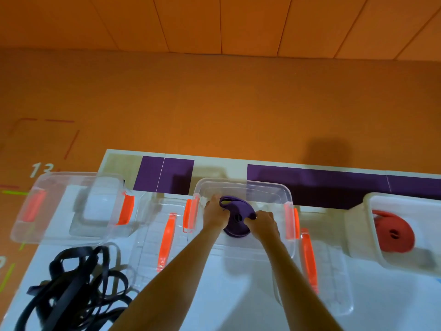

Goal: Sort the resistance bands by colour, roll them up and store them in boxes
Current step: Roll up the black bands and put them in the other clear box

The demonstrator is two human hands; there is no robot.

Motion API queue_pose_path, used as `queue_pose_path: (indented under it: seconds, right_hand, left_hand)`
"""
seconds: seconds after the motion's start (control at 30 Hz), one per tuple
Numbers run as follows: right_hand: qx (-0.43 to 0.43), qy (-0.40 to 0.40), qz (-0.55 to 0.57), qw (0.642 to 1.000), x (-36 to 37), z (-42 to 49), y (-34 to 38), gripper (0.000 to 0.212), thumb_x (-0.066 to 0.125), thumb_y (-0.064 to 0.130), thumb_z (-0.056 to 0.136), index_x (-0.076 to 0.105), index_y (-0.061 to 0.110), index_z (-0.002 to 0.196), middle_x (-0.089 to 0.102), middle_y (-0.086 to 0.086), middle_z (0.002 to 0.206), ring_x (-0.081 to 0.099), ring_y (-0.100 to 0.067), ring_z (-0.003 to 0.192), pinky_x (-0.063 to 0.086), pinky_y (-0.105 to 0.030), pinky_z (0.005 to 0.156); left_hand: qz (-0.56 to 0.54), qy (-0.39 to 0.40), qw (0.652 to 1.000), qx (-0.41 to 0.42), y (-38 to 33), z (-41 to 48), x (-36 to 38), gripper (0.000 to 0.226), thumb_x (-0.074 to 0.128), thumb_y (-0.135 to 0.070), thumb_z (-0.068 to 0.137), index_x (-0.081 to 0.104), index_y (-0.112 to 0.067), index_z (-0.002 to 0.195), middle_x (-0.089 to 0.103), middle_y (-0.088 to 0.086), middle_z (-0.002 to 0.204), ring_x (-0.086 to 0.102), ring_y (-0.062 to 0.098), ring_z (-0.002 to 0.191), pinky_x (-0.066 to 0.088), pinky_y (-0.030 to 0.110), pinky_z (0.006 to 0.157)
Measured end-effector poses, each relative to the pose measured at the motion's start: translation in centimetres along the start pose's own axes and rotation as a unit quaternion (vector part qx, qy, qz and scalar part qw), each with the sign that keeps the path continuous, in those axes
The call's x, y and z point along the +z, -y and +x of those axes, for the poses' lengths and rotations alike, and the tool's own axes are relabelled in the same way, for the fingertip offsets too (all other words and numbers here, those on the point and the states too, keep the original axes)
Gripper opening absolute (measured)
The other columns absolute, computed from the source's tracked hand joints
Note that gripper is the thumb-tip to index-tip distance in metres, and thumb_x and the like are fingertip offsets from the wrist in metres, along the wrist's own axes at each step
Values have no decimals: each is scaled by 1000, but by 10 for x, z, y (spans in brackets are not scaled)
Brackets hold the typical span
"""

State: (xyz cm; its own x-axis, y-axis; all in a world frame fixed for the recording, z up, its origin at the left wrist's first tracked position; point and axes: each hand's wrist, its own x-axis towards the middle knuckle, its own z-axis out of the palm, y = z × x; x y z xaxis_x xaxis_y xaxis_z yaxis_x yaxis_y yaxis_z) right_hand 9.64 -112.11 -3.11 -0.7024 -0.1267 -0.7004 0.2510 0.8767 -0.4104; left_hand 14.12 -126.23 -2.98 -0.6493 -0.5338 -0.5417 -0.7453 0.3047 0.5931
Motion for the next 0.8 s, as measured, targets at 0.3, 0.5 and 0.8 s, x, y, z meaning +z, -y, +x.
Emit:
queue_pose_path:
  seconds: [0.3,0.5,0.8]
  right_hand:
    - [-212,-101,-79,969,-30,-75,23,34,62,22,98,64,15,132,64,-10,126,62,-32,118,52,-41,95]
    - [-317,-175,-188,913,6,-163,47,29,62,25,99,67,17,127,64,-5,133,60,-29,121,52,-41,100]
    - [-303,-149,-215,916,150,-263,76,31,54,32,104,63,27,134,60,6,131,55,-19,122,47,-35,103]
  left_hand:
    - [65,-33,983,170,-1,-85,-76,28,56,0,95,68,-8,119,74,15,103,69,31,98,51,36,87]
    - [282,-106,911,281,55,-148,-139,30,51,-21,103,60,-24,131,69,0,117,65,24,106,54,37,82]
    - [389,-105,879,254,223,-189,-238,32,49,-21,103,62,-22,132,65,-1,123,62,23,117,53,38,93]
